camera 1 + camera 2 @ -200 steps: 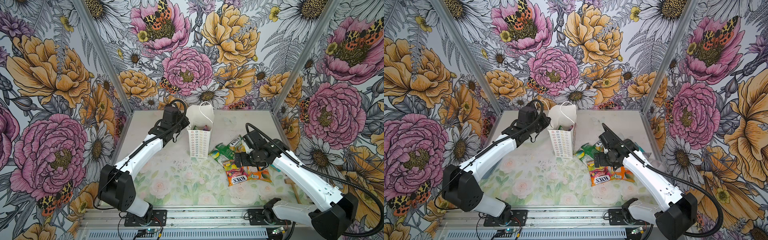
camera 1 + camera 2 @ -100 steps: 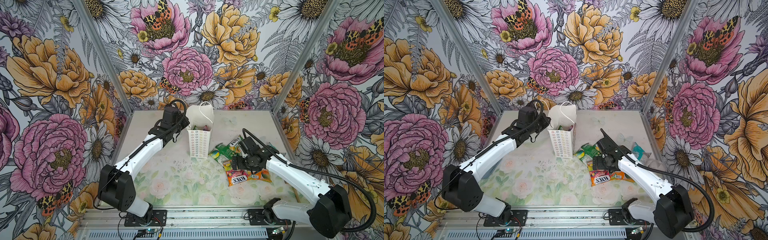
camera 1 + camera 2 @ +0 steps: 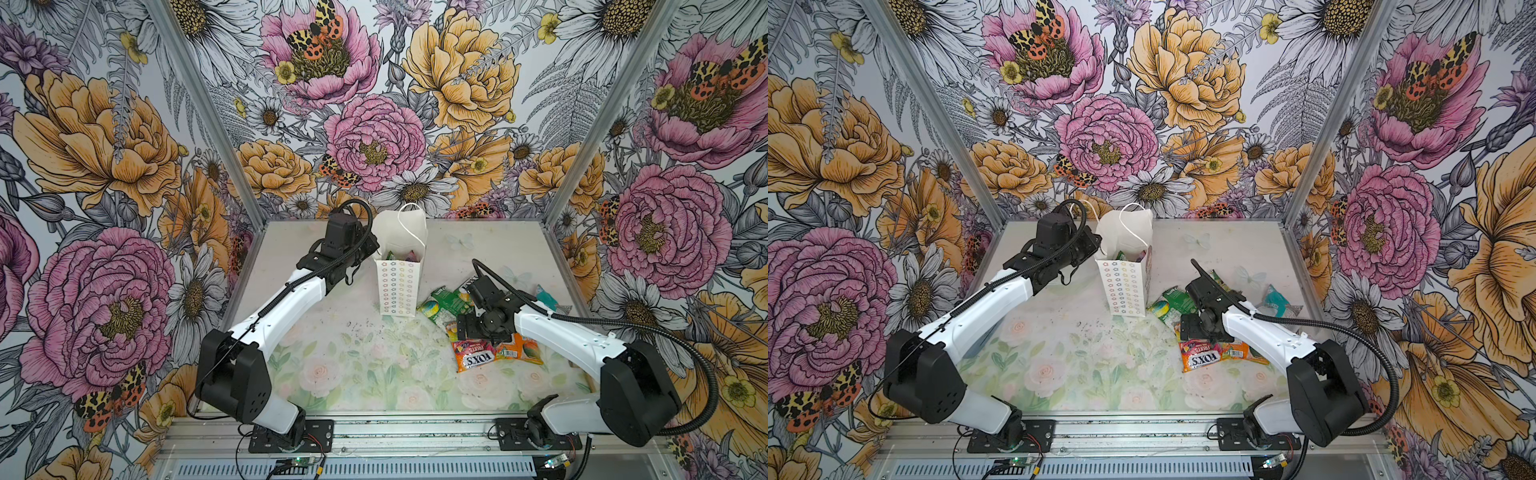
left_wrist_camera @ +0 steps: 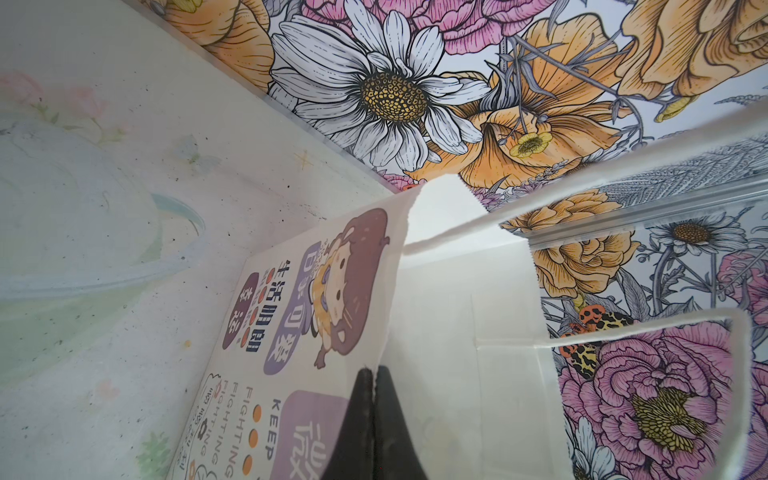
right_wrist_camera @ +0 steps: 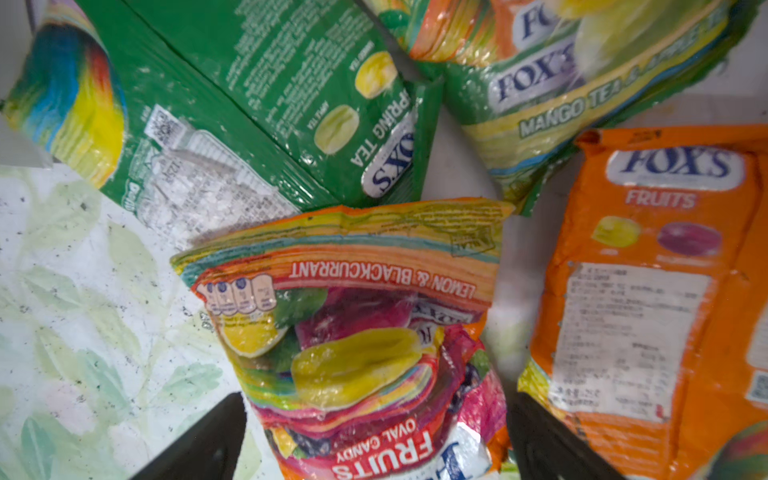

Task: Place the snacks into the paper bag
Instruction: Pick up the snack at the center of the table.

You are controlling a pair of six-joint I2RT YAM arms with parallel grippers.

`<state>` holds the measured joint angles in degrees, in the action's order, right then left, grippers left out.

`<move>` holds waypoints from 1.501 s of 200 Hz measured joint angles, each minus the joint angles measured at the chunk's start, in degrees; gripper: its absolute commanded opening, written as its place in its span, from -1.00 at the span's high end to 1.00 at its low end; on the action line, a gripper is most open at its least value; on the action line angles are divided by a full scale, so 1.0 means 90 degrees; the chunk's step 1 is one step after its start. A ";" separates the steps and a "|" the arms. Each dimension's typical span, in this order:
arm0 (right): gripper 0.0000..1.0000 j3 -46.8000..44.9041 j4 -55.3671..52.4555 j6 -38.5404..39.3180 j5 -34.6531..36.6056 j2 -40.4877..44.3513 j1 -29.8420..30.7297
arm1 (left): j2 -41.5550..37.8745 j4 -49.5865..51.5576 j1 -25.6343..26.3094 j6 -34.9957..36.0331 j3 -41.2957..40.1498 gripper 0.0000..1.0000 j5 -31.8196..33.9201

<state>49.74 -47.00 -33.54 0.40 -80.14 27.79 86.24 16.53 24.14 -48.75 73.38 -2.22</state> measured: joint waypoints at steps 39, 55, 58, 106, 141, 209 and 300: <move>-1.00 -0.0022 0.0245 0.0041 -0.0078 -0.0527 0.0017 | 0.0000 0.0002 0.0000 0.0000 0.0000 1.00 0.0000; -1.00 -0.0024 0.0345 0.0066 -0.0102 -0.0724 0.0049 | 0.0000 0.0005 0.0000 0.0000 0.0000 1.00 0.0000; -1.00 -0.0024 0.0357 0.0066 -0.0107 -0.0750 0.0056 | 0.0000 0.0005 0.0000 0.0000 0.0000 1.00 0.0000; -0.84 -0.0029 0.0542 0.0153 -0.0114 -0.0979 0.0131 | 0.0000 0.0007 0.0000 0.0000 0.0000 1.00 0.0000; -0.45 -0.0056 0.0622 0.0185 -0.0129 -0.0971 0.0131 | 0.0000 0.0007 0.0000 0.0000 0.0000 1.00 0.0000; 0.50 -0.0095 0.0617 0.0253 -0.0544 -0.0520 0.0129 | 0.0000 0.0010 0.0000 0.0000 0.0000 1.00 0.0000; 1.00 0.0168 0.0313 0.0355 -0.0945 0.0340 0.0129 | 0.0000 0.0012 0.0000 0.0000 0.0000 1.00 0.0002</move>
<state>51.24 -44.18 -30.35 -8.10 -77.08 28.95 86.24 16.64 24.14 -48.75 73.38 -2.20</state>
